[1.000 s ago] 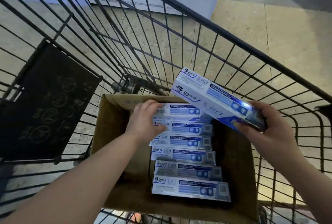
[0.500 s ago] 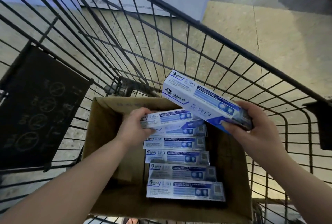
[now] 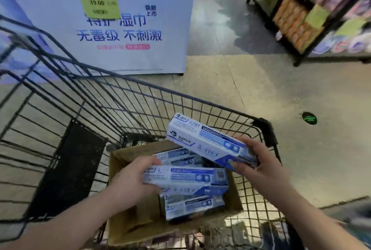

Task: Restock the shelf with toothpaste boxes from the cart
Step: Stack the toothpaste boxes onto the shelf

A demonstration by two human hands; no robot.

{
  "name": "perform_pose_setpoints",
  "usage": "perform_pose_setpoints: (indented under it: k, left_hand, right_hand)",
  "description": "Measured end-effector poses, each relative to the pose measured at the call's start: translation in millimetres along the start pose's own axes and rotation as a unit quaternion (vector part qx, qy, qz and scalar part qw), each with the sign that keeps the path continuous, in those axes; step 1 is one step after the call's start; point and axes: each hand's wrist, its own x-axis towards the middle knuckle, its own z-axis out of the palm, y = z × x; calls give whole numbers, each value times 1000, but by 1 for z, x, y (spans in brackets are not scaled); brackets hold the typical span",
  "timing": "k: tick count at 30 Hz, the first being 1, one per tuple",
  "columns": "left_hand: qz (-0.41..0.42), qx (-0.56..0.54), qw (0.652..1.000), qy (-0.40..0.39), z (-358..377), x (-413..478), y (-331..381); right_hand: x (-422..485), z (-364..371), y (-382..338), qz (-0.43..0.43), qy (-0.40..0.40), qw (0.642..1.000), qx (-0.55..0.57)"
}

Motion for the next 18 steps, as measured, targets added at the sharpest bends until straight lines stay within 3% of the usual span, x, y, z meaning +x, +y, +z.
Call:
perform_pose_setpoints:
  k: [11, 18]
  left_hand:
    - [148, 32, 984, -95, -7, -103, 120]
    - [282, 53, 938, -195, 57, -159, 213]
  right_hand:
    - [-200, -92, -48, 82, 173, 980, 57]
    - [-371, -141, -53, 130, 293, 945, 74]
